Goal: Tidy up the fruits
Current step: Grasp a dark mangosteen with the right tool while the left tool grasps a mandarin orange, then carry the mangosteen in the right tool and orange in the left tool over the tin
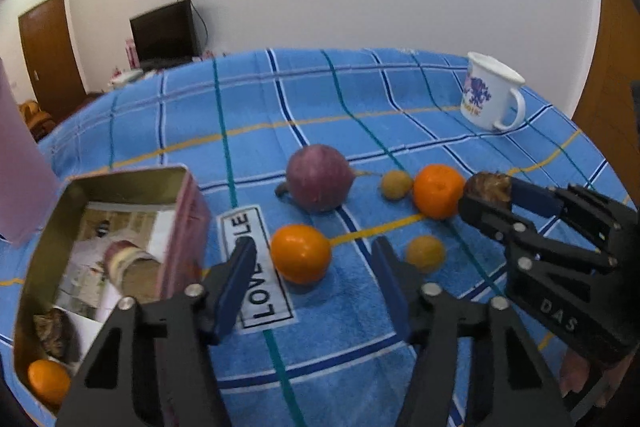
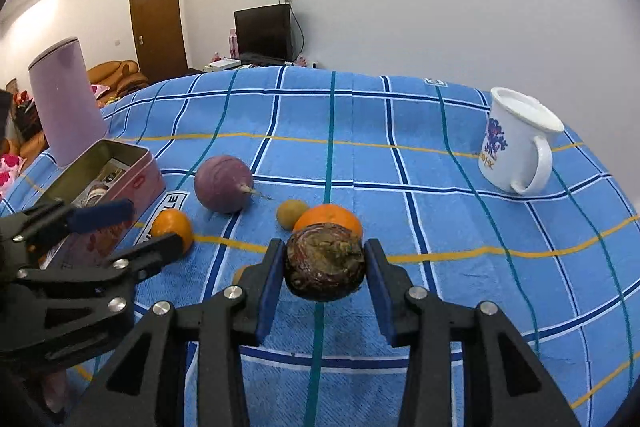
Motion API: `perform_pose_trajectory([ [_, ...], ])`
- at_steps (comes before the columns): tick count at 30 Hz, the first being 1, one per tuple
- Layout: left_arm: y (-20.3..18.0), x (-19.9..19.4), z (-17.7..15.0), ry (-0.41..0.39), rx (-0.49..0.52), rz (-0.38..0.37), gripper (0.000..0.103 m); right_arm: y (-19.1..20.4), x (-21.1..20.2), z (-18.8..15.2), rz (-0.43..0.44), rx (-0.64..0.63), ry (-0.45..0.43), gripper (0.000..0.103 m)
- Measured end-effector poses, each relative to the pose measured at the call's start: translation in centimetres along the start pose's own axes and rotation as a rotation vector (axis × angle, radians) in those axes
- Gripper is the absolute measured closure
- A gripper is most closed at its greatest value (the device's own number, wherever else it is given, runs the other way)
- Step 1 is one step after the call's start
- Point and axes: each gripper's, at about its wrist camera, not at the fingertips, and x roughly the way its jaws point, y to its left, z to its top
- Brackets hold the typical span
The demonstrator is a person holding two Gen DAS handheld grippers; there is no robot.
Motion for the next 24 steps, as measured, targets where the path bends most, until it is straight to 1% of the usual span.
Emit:
perform_pose_trajectory([
  [2,0.1,0.6,-0.1,0.015,-0.002,0.013,0.047,0.1,0.3,-0.2,0.004,0.003,-0.002,0.061],
  [5,0.2,1.4,-0.1,0.035,-0.015,-0.003,0.047,0.2,0.6,-0.4,0.018,0.008,0.001,0.061],
  [8,0.4,2.6,-0.1,0.056,-0.022,0.012,0.048,0.2,0.7,-0.3,0.027,0.01,-0.002,0.061],
  [9,0.4,2.9,-0.1,0.065,-0.026,0.011,0.054,0.3,0.7,-0.3,0.029,0.009,0.0,0.061],
  [10,0.6,3.4,0.0,0.084,-0.035,0.01,0.062,0.3,0.7,-0.3,0.034,0.009,0.001,0.061],
  [11,0.7,3.5,0.0,0.089,-0.047,0.005,0.063,0.3,0.7,-0.4,0.036,0.009,0.001,0.061],
  [15,1.0,3.2,0.0,0.07,-0.059,-0.004,0.063,0.5,0.7,-0.4,0.041,0.002,0.001,0.061],
  [19,0.9,2.3,-0.1,0.035,-0.049,-0.005,0.063,0.8,0.5,-0.4,0.04,-0.007,-0.01,0.061],
  [24,0.7,1.5,-0.1,-0.011,-0.037,-0.013,0.063,0.7,0.1,-0.5,0.063,-0.006,-0.033,0.061],
])
